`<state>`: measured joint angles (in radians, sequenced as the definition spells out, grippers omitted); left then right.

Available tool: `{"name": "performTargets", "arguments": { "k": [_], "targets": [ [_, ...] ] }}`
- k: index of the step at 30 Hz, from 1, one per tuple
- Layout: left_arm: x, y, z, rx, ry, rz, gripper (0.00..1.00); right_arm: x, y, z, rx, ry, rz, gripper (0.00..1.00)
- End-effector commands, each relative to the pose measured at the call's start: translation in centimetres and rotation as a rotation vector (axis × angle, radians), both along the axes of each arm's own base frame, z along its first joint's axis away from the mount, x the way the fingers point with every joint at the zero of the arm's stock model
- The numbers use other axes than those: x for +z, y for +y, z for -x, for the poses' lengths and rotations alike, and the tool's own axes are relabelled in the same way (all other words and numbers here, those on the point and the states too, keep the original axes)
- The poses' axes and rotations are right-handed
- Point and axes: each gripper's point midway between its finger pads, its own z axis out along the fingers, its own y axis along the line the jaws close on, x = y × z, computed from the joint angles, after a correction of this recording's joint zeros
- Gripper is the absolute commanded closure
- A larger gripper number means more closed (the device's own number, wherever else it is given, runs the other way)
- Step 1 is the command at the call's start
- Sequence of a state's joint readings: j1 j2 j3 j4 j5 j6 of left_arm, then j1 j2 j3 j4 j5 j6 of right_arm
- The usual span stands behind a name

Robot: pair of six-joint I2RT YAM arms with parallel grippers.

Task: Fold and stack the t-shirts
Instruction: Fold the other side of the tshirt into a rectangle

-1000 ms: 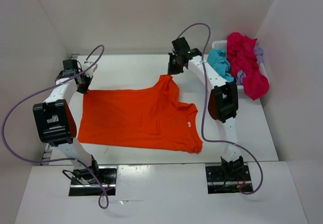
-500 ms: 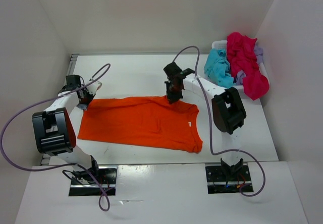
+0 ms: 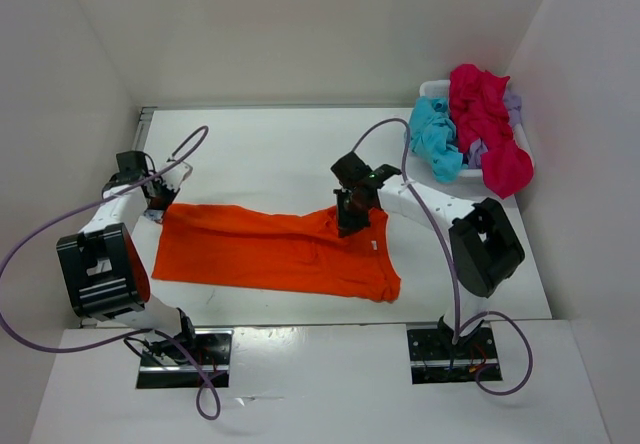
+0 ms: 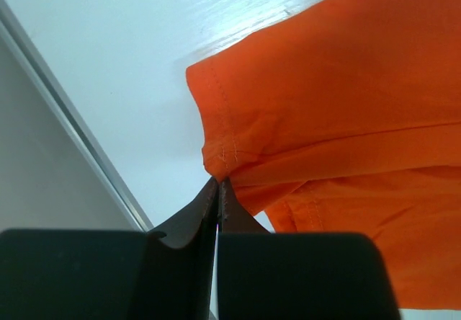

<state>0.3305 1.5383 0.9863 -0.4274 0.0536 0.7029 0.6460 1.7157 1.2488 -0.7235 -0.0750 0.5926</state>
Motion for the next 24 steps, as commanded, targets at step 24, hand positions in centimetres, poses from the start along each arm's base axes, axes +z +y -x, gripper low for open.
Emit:
{"name": "performTargets", "arguments": {
  "k": [24],
  "targets": [
    [-1.2, -0.1, 1.9, -0.047, 0.041, -0.029, 1.0, -0.5, -3.1, -4.2, -0.234, -0.02, 0.016, 0.62]
  ]
}}
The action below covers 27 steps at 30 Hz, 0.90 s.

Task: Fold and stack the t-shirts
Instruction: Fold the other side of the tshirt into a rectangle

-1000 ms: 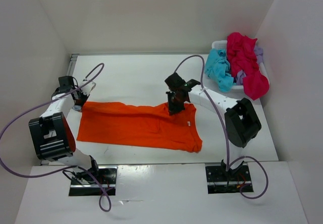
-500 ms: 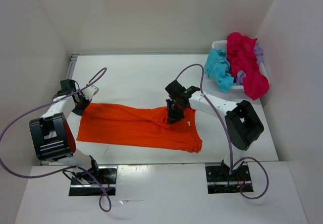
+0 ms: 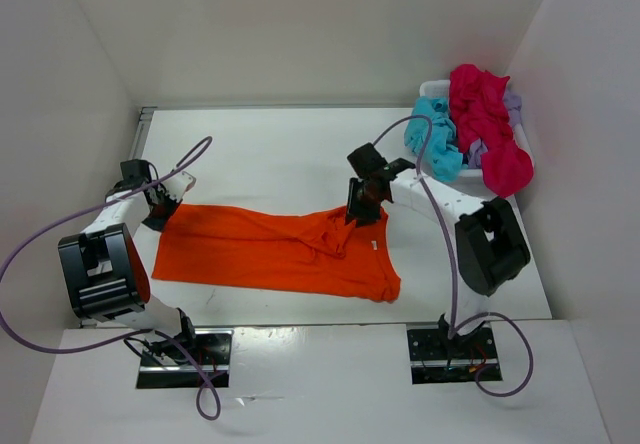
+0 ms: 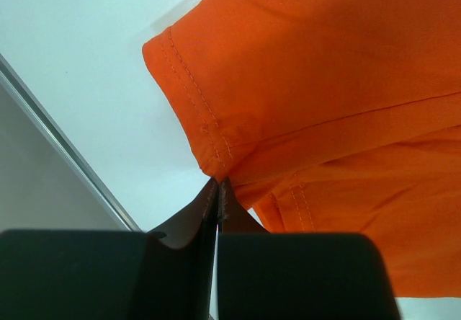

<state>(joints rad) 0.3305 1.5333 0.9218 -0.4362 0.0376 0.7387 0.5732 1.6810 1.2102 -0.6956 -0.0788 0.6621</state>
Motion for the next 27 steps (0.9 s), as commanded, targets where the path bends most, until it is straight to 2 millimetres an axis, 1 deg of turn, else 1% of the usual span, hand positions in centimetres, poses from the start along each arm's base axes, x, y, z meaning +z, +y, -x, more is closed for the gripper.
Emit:
{"name": "performTargets", "arguments": {
  "k": [1, 2, 3, 4, 7, 8, 11, 14, 16, 17, 18, 19, 20, 21, 22, 23, 24, 26, 27],
  "targets": [
    [0.7, 0.1, -0.1, -0.024, -0.023, -0.016, 1.0, -0.4, -0.6, -3.7, -0.1, -0.034, 0.04, 0.62],
    [0.7, 0.1, -0.1, -0.024, -0.022, -0.016, 1.0, -0.7, -0.6, -4.1, -0.103, -0.034, 0.051, 0.62],
    [0.7, 0.1, -0.1, -0.024, -0.022, -0.016, 1.0, -1.9, -0.5, -4.2, -0.103, -0.01, 0.067, 0.62],
    [0.7, 0.1, -0.1, -0.024, -0.022, -0.016, 1.0, -2.2, -0.7, -4.6, -0.111, -0.003, 0.071, 0.61],
    [0.7, -0.1, -0.1, -0.018, -0.026, -0.004, 1.0, -3.2, -0.7, -5.4, -0.121, 0.001, 0.074, 0.61],
    [0.7, -0.1, -0.1, -0.018, -0.026, -0.004, 1.0, -2.9, -0.5, -5.6, -0.121, -0.007, 0.069, 0.61],
    [0.6, -0.1, 0.1, -0.018, -0.017, -0.001, 1.0, -4.4, -0.1, -5.3, -0.099, 0.032, 0.065, 0.6],
    [0.6, -0.1, 0.1, -0.018, -0.017, -0.001, 1.0, -4.5, 0.6, -4.9, -0.081, 0.055, 0.027, 0.6],
    [0.6, -0.1, 0.1, -0.018, -0.017, -0.001, 1.0, -4.7, 0.5, -4.3, -0.077, 0.071, 0.025, 0.63],
    [0.6, -0.1, 0.1, -0.018, -0.017, -0.001, 1.0, -4.2, 0.5, -4.4, -0.077, 0.058, 0.017, 0.66],
    [0.6, -0.2, 0.1, -0.01, -0.018, 0.003, 1.0, -4.1, 0.5, -4.1, -0.074, 0.064, 0.011, 0.73],
    [0.6, -0.2, 0.1, -0.01, -0.018, 0.004, 1.0, -4.0, 0.4, -3.9, -0.082, 0.066, 0.008, 0.78],
    [0.6, -0.2, 0.1, -0.01, -0.018, 0.004, 1.0, -3.4, 0.4, -3.8, -0.082, 0.06, 0.004, 0.83],
    [0.6, -0.2, 0.1, -0.01, -0.018, 0.004, 1.0, -3.1, 0.3, -3.6, -0.082, 0.062, 0.006, 0.91],
    [0.6, -0.2, 0.1, -0.01, -0.018, 0.004, 1.0, -3.2, 0.0, -3.8, -0.09, 0.053, 0.021, 0.95],
    [0.6, -0.2, 0.1, -0.01, -0.018, 0.004, 1.0, -2.8, -0.3, -3.6, -0.093, 0.051, 0.03, 0.98],
    [0.6, -0.2, 0.1, -0.01, -0.018, 0.004, 1.0, -2.4, -0.7, -3.3, -0.096, 0.052, 0.042, 1.0],
    [0.6, -0.2, 0.1, -0.01, -0.018, 0.004, 1.0, -1.9, -1.1, -3.2, -0.103, 0.043, 0.056, 1.0],
    [0.6, -0.2, 0.1, -0.01, -0.018, 0.004, 1.0, -1.4, -1.5, -3.0, -0.109, 0.034, 0.067, 1.0]
  ]
}}
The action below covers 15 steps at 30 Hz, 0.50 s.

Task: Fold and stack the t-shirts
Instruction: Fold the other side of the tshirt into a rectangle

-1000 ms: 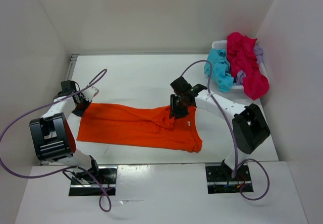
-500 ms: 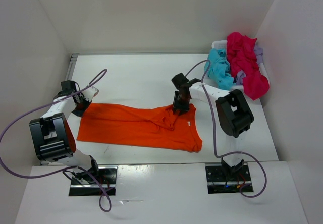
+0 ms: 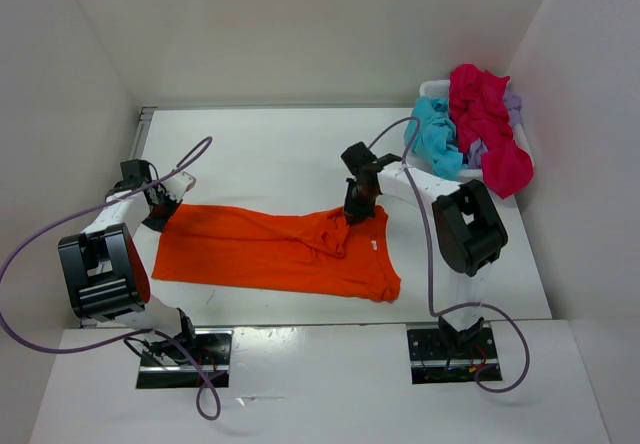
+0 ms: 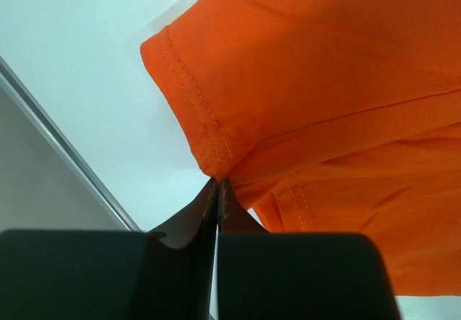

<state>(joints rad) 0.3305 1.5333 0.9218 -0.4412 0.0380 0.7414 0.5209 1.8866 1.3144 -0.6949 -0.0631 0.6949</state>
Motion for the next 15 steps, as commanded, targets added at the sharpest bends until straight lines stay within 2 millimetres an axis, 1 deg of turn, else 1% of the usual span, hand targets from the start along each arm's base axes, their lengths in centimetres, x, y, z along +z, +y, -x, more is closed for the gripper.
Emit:
{"name": "performTargets", "arguments": {
  "k": [1, 2, 4, 5, 6, 7, 8, 10, 11, 13, 14, 15],
  "targets": [
    [0.6, -0.1, 0.0, -0.008, -0.023, 0.003, 1.0, 3.2, -1.1, 0.3, -0.019, -0.055, 0.012, 1.0],
    [0.9, 0.0, -0.3, -0.008, -0.032, 0.0, 1.0, 3.6, -1.3, 0.4, -0.021, -0.06, 0.019, 1.0],
    [0.9, 0.0, -0.3, -0.008, -0.032, 0.0, 1.0, 3.9, -2.0, 1.8, -0.031, -0.04, 0.027, 1.0],
    [1.2, 0.1, -0.5, -0.008, -0.04, -0.003, 1.0, 4.0, -2.2, 2.1, -0.031, -0.042, 0.026, 1.0],
    [1.5, 0.2, -0.8, -0.008, -0.049, -0.006, 1.0, 3.4, -2.9, 3.3, -0.039, -0.012, 0.041, 1.0],
    [1.5, 0.2, -0.8, -0.008, -0.049, -0.006, 1.0, 4.1, -3.1, 3.7, -0.051, -0.025, 0.029, 1.0],
    [1.8, 0.2, -0.9, -0.008, -0.049, -0.006, 1.0, 3.3, -3.5, 5.0, -0.047, 0.005, 0.031, 1.0],
    [1.7, 0.0, -0.9, -0.012, -0.052, 0.001, 1.0, 3.5, -3.6, 6.4, -0.072, 0.027, -0.001, 1.0],
    [2.0, 0.1, -1.2, -0.012, -0.06, -0.002, 1.0, 2.6, -4.0, 7.6, -0.078, 0.063, 0.006, 1.0],
    [2.0, 0.1, -1.2, -0.004, -0.061, 0.003, 1.0, 2.3, -3.7, 8.9, -0.085, 0.092, -0.021, 1.0],
    [2.0, 0.1, -1.2, -0.004, -0.061, 0.003, 1.0, 1.5, -4.1, 9.6, -0.085, 0.108, -0.011, 1.0],
    [2.0, -0.1, -1.2, -0.008, -0.064, 0.01, 1.0, 1.2, -4.1, 9.7, -0.099, 0.114, -0.011, 1.0]
  ]
}}
